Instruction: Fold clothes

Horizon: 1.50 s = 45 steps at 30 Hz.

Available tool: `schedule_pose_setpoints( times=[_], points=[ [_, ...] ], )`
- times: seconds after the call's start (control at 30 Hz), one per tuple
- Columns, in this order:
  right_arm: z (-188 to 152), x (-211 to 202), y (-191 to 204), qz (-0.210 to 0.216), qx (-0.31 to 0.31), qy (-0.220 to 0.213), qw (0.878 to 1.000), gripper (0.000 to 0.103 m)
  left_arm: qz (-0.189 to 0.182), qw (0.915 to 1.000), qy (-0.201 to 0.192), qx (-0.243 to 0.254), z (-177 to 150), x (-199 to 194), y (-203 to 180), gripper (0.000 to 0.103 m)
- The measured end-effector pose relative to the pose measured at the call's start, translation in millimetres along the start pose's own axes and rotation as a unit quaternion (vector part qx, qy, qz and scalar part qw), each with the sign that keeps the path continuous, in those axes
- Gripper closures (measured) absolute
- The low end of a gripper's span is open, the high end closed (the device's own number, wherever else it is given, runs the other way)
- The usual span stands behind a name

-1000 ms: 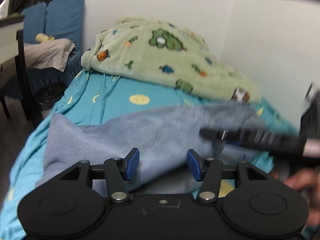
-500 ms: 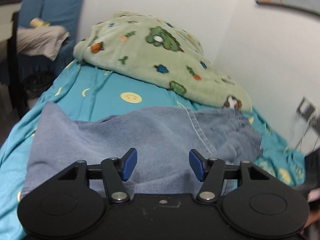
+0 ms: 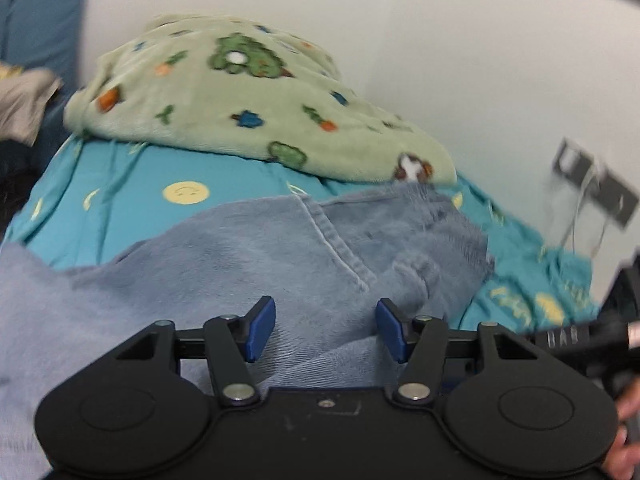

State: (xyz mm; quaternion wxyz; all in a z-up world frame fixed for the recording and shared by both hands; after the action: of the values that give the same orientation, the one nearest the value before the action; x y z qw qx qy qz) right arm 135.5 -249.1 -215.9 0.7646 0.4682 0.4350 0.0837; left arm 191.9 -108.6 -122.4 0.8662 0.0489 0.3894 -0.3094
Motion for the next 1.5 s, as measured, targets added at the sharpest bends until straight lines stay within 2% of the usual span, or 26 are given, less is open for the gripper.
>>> schedule_pose_setpoints(
  times=[0.1, 0.3, 0.47, 0.5, 0.53, 0.6, 0.7, 0.8, 0.93, 1.03, 1.07, 1.1, 1.13, 1.17, 1.2, 1.27, 1.4, 1.5],
  points=[
    [3, 16, 0, 0.021, 0.019, 0.009, 1.0, 0.059, 0.007, 0.9997, 0.022, 0.008, -5, 16, 3, 0.051],
    [2, 21, 8, 0.05, 0.016, 0.019, 0.998, 0.058, -0.043, 0.9982, 0.039, -0.013, -9, 19, 5, 0.051],
    [2, 17, 19, 0.072, -0.003, 0.021, 0.997, 0.063, -0.085, 0.9923, 0.09, 0.004, -24, 17, -7, 0.067],
    [2, 16, 21, 0.077, -0.007, 0.022, 0.997, 0.07, -0.092, 0.9912, 0.095, 0.002, -28, 14, -9, 0.067],
    [2, 15, 24, 0.081, -0.011, 0.023, 0.996, 0.082, -0.099, 0.9902, 0.099, 0.001, -31, 11, -11, 0.067],
    [2, 14, 28, 0.09, -0.019, 0.024, 0.995, 0.096, -0.097, 0.9896, 0.106, 0.012, -37, 3, -17, 0.067],
    [4, 13, 41, 0.1, -0.046, 0.018, 0.994, 0.097, -0.098, 0.9909, 0.09, 0.022, -37, -14, -23, 0.068],
    [10, 13, 51, 0.121, -0.06, 0.005, 0.991, 0.097, -0.083, 0.9941, 0.063, 0.028, -31, -21, -25, 0.068],
    [19, 14, 57, 0.134, -0.063, -0.006, 0.989, 0.097, -0.058, 0.9962, 0.038, 0.053, -22, -7, -31, 0.065],
    [21, 17, 55, 0.126, -0.061, -0.004, 0.99, 0.097, -0.046, 0.9959, 0.048, 0.06, -20, 14, -31, 0.059],
    [22, 16, 52, 0.117, -0.062, -0.006, 0.991, 0.097, -0.048, 0.996, 0.049, 0.057, -21, 17, -30, 0.063],
    [23, 17, 48, 0.11, -0.06, -0.006, 0.992, 0.097, -0.049, 0.9962, 0.049, 0.053, -22, 19, -28, 0.072],
    [24, 18, 44, 0.107, -0.052, -0.004, 0.993, 0.097, -0.04, 0.9968, 0.046, 0.051, -22, 18, -25, 0.091],
    [26, 19, 41, 0.104, -0.046, -0.003, 0.993, 0.097, -0.036, 0.9974, 0.041, 0.047, -21, 13, -22, 0.098],
    [27, 20, 39, 0.1, -0.042, -0.003, 0.994, 0.097, -0.033, 0.9979, 0.036, 0.042, -19, 9, -19, 0.099],
    [29, 20, 38, 0.101, -0.042, -0.009, 0.994, 0.098, -0.05, 0.9982, 0.02, 0.026, -16, -11, -16, 0.1],
    [37, 11, 40, 0.11, -0.037, -0.033, 0.993, 0.098, -0.067, 0.9964, -0.001, 0.053, -18, -54, -27, 0.101],
    [40, 10, 35, 0.11, -0.026, -0.034, 0.993, 0.098, -0.051, 0.996, 0.012, 0.072, -30, -56, -33, 0.1]
  ],
)
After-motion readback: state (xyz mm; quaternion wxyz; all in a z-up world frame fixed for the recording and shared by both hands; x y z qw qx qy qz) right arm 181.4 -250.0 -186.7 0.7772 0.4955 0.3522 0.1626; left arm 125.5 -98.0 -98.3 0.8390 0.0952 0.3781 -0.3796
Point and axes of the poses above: each gripper's, at about its wrist camera, not at the fingertips, and x roughly the way its jaws point, y to its left, z to its top, the point moved 10 cm from there along x, roughly the way its jaws point, and after that the axes turned 8 degrees about y, right-handed, at the moved point
